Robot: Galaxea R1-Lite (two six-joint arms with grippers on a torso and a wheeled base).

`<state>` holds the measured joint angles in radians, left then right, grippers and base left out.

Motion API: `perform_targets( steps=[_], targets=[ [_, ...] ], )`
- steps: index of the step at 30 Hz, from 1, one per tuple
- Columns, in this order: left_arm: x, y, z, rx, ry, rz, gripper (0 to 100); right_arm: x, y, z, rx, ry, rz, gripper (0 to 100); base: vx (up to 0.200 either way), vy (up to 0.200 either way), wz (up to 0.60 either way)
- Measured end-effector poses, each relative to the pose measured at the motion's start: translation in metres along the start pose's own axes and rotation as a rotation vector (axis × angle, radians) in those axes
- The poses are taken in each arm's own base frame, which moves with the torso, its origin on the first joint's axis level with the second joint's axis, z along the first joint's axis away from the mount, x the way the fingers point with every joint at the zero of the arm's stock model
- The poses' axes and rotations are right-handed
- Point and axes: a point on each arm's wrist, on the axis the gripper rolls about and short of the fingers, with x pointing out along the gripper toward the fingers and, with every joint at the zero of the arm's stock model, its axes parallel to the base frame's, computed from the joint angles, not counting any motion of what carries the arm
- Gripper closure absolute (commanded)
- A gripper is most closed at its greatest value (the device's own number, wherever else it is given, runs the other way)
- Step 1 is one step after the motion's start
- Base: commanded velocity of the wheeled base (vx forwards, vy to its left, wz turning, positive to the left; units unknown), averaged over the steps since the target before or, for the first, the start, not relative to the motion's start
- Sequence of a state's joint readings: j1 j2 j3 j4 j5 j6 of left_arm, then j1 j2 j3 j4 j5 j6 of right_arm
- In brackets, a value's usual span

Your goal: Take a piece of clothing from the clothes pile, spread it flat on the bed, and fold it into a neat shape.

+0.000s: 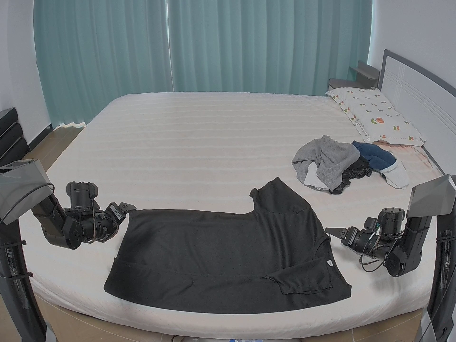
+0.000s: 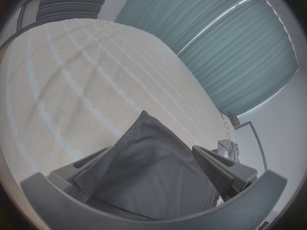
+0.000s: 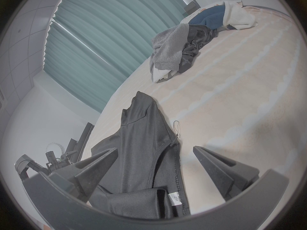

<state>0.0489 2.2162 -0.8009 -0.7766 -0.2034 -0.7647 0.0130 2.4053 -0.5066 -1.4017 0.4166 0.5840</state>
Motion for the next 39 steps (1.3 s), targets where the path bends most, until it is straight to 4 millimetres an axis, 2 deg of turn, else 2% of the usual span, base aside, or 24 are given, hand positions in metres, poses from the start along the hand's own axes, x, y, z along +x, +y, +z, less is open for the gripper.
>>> perform_targets(
  steps=[10, 17, 21, 29, 33, 39],
  targets=[
    [0.017, -0.008, 0.016, 0.003, -0.043, -0.021, 0, 0.0, 0.001, -0.001, -0.001, 0.004, 0.002, 0, 0.0, 0.0, 0.0],
    [0.045, -0.015, 0.031, 0.074, -0.099, -0.044, 0, 0.0, 0.004, -0.005, -0.002, 0.02, 0.005, 0, 0.0, 0.0, 0.0],
    [0.066, -0.01, 0.031, 0.162, -0.102, -0.034, 0, 0.0, 0.005, -0.009, -0.003, 0.033, 0.006, 0, 0.0, 0.0, 0.0],
    [0.103, -0.005, 0.033, 0.172, -0.149, -0.027, 0, 0.0, 0.007, -0.012, -0.003, 0.045, 0.007, 0, 0.0, 0.0, 0.0],
    [0.113, 0.0, 0.024, 0.168, -0.13, -0.016, 0, 0.0, 0.008, -0.013, -0.004, 0.046, 0.006, 0, 0.0, 0.0, 0.0],
    [0.115, 0.001, 0.011, 0.174, -0.096, -0.01, 0, 0.001, 0.007, -0.013, -0.005, 0.041, -0.006, 0, 0.0, 0.0, 0.0]
  ],
)
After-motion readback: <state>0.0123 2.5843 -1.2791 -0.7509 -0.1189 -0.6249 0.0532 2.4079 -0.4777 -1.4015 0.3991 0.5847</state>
